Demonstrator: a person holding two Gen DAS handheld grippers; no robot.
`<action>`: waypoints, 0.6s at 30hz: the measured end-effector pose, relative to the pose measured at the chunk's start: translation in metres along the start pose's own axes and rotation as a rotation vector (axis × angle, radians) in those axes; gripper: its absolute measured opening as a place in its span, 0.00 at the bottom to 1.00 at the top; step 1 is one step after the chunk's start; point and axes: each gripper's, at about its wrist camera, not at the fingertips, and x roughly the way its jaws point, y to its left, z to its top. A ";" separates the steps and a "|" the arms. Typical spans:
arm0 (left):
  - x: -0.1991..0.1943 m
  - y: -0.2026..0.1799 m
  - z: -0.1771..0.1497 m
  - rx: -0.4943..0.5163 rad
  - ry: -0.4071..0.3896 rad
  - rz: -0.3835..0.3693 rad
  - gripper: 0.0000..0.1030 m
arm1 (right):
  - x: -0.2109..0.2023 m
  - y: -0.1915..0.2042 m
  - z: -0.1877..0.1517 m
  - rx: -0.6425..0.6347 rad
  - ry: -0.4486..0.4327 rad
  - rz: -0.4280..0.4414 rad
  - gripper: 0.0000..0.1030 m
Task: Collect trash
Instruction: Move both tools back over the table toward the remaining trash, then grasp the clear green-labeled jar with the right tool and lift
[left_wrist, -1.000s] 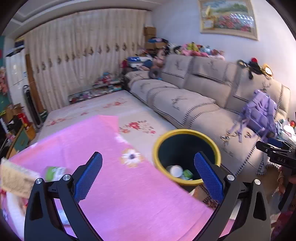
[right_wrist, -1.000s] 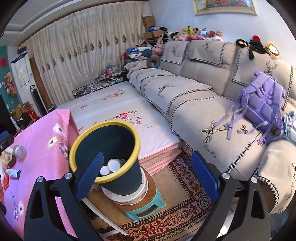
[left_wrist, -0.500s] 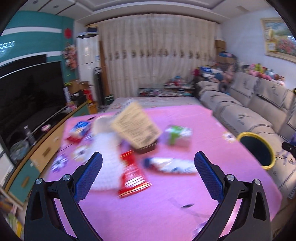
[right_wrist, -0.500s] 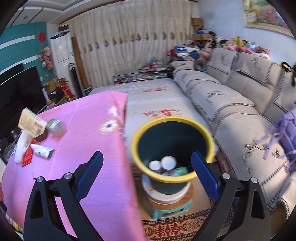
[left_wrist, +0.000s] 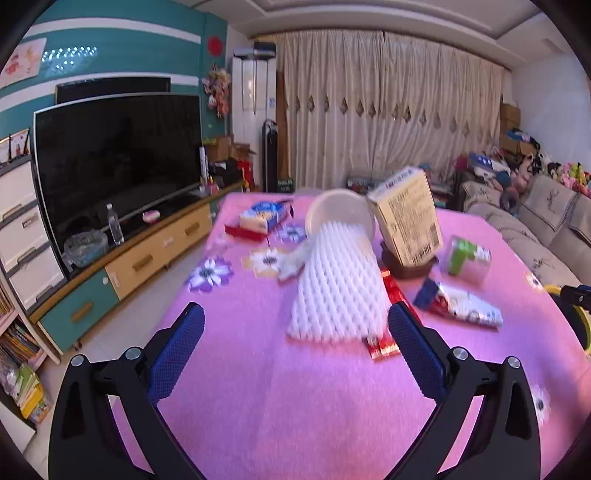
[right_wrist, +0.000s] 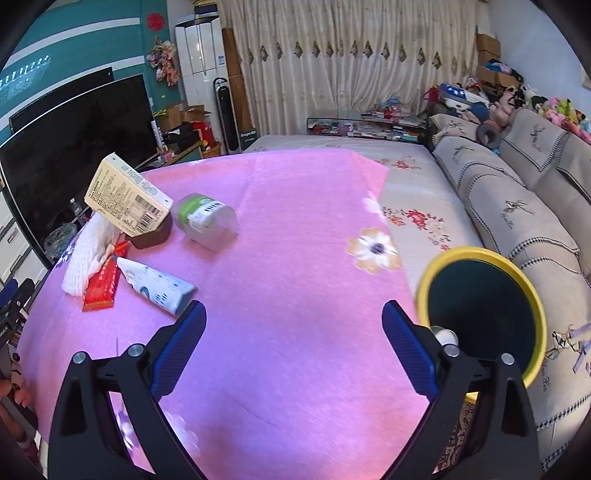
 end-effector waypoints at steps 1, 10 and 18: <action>0.001 -0.002 0.001 0.011 -0.016 0.008 0.95 | 0.005 0.007 0.005 -0.013 0.001 0.009 0.88; 0.008 0.006 0.004 -0.043 -0.022 0.003 0.95 | 0.072 0.063 0.055 -0.160 0.057 0.097 0.88; 0.011 0.002 0.003 -0.024 -0.005 -0.003 0.95 | 0.118 0.088 0.071 -0.276 0.064 0.125 0.88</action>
